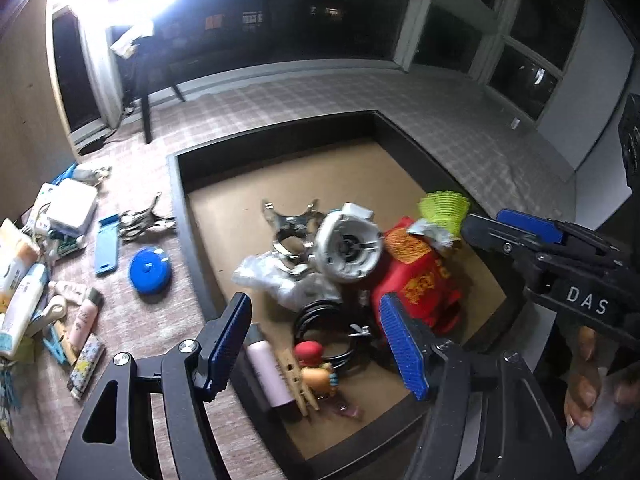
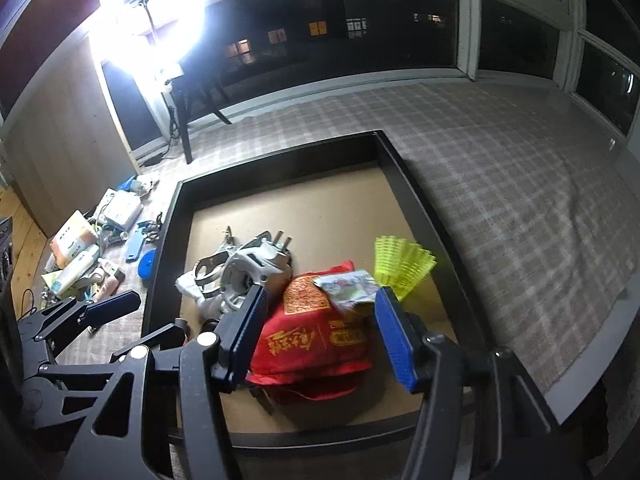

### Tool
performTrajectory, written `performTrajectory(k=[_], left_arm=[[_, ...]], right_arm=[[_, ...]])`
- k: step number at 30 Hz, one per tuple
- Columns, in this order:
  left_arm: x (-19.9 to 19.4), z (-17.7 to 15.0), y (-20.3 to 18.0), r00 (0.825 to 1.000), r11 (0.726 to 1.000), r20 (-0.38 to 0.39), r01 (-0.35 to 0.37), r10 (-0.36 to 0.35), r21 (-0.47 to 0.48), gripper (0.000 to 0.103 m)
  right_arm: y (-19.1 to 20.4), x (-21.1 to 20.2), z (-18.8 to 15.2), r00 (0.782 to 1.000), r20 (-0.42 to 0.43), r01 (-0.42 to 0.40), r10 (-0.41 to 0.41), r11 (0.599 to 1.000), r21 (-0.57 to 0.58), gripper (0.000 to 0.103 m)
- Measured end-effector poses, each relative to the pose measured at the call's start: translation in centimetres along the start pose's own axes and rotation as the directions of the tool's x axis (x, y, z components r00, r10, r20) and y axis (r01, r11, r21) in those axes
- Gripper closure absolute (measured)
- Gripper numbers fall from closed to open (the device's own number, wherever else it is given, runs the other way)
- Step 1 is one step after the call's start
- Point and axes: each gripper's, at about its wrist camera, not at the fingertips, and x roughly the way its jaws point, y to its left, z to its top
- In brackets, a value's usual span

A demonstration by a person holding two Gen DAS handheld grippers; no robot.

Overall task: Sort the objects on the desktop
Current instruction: 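Carry the toy keychain and snack wrapper into the tray and release both, then grasp the white USB cable with the left gripper while the right grasps a blue clothespin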

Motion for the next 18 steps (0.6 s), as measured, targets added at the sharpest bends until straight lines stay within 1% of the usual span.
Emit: performTrajectory(k=[5, 10, 15, 18], left_arm=[[-0.4, -0.4, 2.8, 0.999, 0.998, -0.004, -0.035, 0.035, -0.048, 0.038], [-1.2, -1.3, 5.9, 0.997, 0.993, -0.005, -0.077, 0.077, -0.094, 0.038], [-2.2, -2.9, 9.9, 0.991, 0.979, -0.018, -0.136, 0.135, -0.148, 0.038], [-3.0, -4.2, 12.8, 0.985, 0.967, -0.030, -0.170, 0.168, -0.191, 0.038]], right_arm=[[1.7, 0.8, 0.3, 0.999, -0.017, -0.041, 0.040, 0.999, -0.028, 0.048], [4.2, 1.4, 0.7, 0.996, -0.034, -0.080, 0.078, 0.994, -0.068, 0.048], [7.0, 1.7, 0.8, 0.993, -0.049, -0.116, 0.111, 0.988, -0.102, 0.048], [9.0, 2.1, 0.7, 0.989, -0.066, -0.137, 0.129, 0.983, -0.125, 0.048]])
